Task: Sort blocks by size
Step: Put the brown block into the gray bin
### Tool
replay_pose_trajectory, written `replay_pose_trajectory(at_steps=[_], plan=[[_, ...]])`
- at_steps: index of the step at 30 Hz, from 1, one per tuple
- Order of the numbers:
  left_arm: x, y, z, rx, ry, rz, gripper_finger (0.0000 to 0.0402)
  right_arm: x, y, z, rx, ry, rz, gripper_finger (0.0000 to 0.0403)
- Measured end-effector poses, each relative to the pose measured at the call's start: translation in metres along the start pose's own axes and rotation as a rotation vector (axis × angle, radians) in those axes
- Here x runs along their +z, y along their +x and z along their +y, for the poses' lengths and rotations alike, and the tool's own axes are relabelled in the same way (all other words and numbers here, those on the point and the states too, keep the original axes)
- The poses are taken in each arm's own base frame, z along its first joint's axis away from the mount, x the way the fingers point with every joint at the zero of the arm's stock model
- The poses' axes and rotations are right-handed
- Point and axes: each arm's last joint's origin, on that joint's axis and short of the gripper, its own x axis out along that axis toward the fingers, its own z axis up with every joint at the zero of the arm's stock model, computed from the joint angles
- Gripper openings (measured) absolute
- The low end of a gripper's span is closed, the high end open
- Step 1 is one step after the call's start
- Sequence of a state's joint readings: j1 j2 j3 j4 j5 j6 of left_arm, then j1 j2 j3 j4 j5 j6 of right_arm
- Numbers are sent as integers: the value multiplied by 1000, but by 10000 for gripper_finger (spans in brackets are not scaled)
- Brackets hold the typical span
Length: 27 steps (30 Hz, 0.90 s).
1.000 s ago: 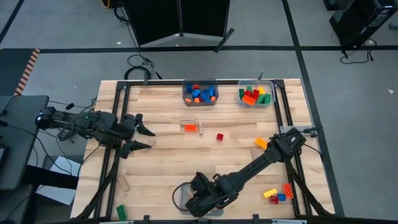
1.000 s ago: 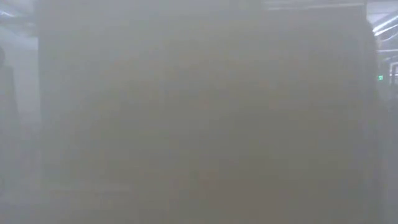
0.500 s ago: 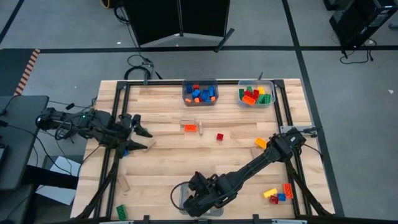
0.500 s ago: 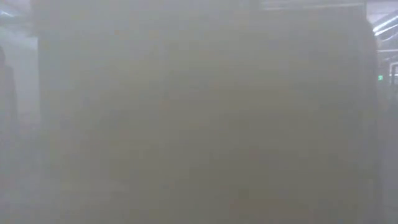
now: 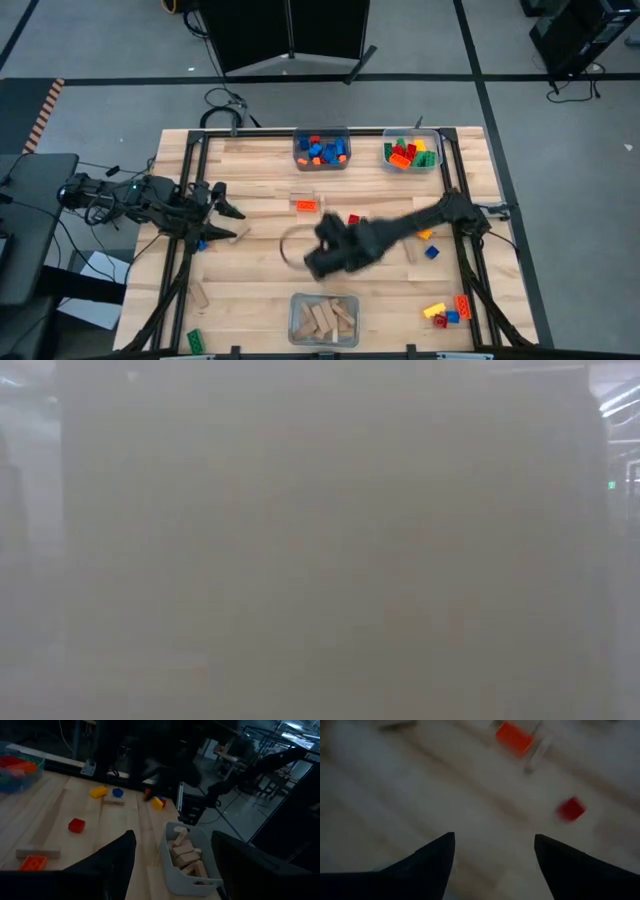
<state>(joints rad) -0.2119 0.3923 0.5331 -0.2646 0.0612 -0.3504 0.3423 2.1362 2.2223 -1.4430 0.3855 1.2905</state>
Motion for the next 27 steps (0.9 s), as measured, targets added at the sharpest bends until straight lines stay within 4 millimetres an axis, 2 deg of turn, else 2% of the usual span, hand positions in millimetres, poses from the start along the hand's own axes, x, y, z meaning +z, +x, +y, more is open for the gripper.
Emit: replay_pose_trajectory(at_steps=[7, 10, 13, 16, 20, 27], plan=[[3, 0, -1, -12, 3, -32, 266, 77, 35, -33, -55, 36, 45, 244], [3, 0, -1, -11, 3, -31, 266, 101, 55, -48, -81, 82, 38, 229], [3, 0, -1, -11, 3, -30, 266, 117, 73, -63, -99, 113, 82, 219], [3, 0, -1, -11, 3, -30, 266, 127, 97, -72, -63, 134, 115, 215], [3, 0, -1, -10, 3, -29, 266, 130, 126, -80, -34, 167, 134, 217], [3, 0, -1, -9, 6, -26, 266, 118, 160, -89, -11, 237, 182, 224]])
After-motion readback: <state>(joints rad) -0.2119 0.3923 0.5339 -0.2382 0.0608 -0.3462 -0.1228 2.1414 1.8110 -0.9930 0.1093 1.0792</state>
